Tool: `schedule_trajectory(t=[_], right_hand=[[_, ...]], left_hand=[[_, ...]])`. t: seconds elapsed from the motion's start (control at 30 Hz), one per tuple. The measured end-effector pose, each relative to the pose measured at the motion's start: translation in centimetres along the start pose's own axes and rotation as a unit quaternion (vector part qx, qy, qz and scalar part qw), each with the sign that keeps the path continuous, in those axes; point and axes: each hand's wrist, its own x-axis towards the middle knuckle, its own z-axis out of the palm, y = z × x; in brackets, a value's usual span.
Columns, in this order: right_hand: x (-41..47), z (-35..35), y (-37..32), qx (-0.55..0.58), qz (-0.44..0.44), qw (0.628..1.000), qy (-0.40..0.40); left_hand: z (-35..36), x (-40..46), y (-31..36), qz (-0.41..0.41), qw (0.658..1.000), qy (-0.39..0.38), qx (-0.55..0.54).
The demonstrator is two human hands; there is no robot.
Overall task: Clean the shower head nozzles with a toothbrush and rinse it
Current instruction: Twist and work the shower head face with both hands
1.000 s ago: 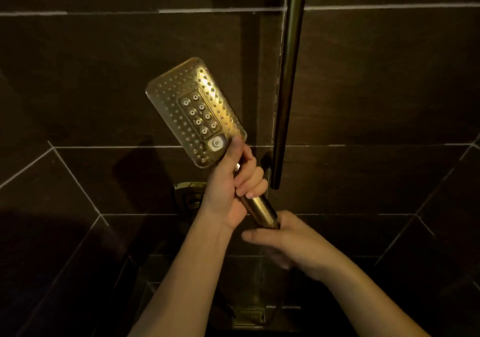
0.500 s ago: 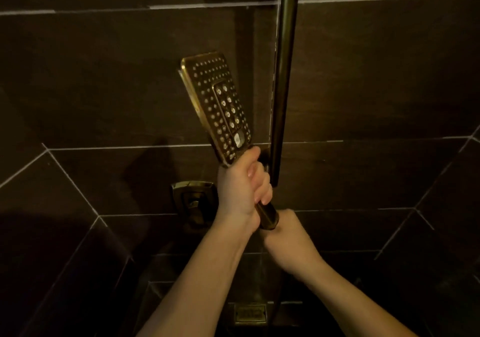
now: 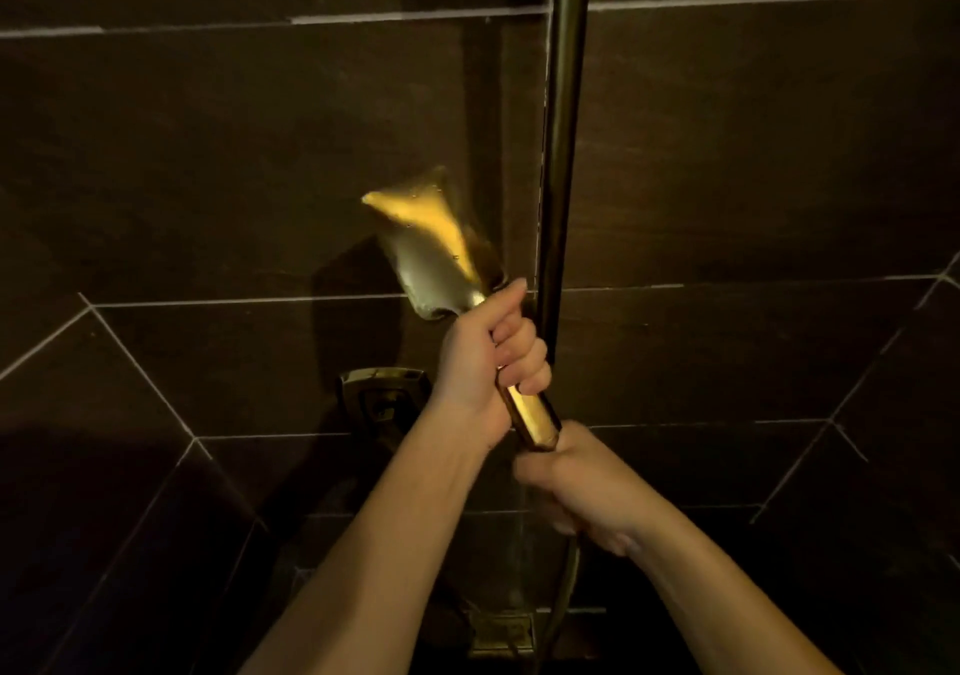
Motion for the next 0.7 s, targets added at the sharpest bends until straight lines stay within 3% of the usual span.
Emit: schedule_trajectory(t=[0.07, 0.1, 0.17, 0.27, 0.33, 0.4, 0.43, 0.5, 0.57, 0.63, 0.7], right_hand=[[0.3, -0.2, 0.0, -0.139, -0.045, 0.984, 0.103], [0.4, -0.2, 0.0, -0.179, -0.053, 0.973, 0.133], [0.2, -0.2, -0.1, -0.2, -0.061, 0.968, 0.143], [-0.7, -0.8, -0.7, -0.101, -0.061, 0.992, 0.041], [-1.2, -1.0, -1.0, 0.016, -0.021, 0.997, -0.068], [-1.6, -0.7, -1.1, 0.102, 0.026, 0.982, -0.16], [-1.6, -0.6, -1.1, 0.128, 0.041, 0.974, -0.18], [-1.4, -0.6, -1.0, 0.128, 0.046, 0.98, -0.145], [-0.9, -0.7, -0.8, -0.004, -0.009, 1.0, -0.019], [-0.4, -0.8, -0.5, -0.152, -0.063, 0.981, 0.1], [-0.3, -0.8, -0.4, -0.174, -0.076, 0.974, 0.125]], left_hand=[[0.4, 0.1, -0.9, 0.058, 0.99, 0.131, 0.013], [0.5, 0.0, -1.3, 0.078, 0.984, 0.161, 0.015], [0.4, -0.3, -1.5, 0.093, 0.985, 0.143, 0.025], [-0.5, -0.3, -0.5, 0.063, 0.996, -0.055, 0.009], [-0.9, 0.0, 0.2, 0.022, 0.978, -0.205, -0.043], [-0.7, -0.1, 0.6, -0.015, 0.951, -0.295, -0.095], [-0.4, -0.1, 0.6, -0.021, 0.947, -0.304, -0.102], [0.2, -0.1, 0.4, -0.024, 0.969, -0.239, -0.061], [1.0, -0.2, -0.1, -0.005, 0.998, -0.069, 0.007], [1.4, -0.1, -1.0, 0.041, 0.995, 0.081, 0.047], [1.6, -0.3, -1.3, 0.065, 0.991, 0.097, 0.058]])
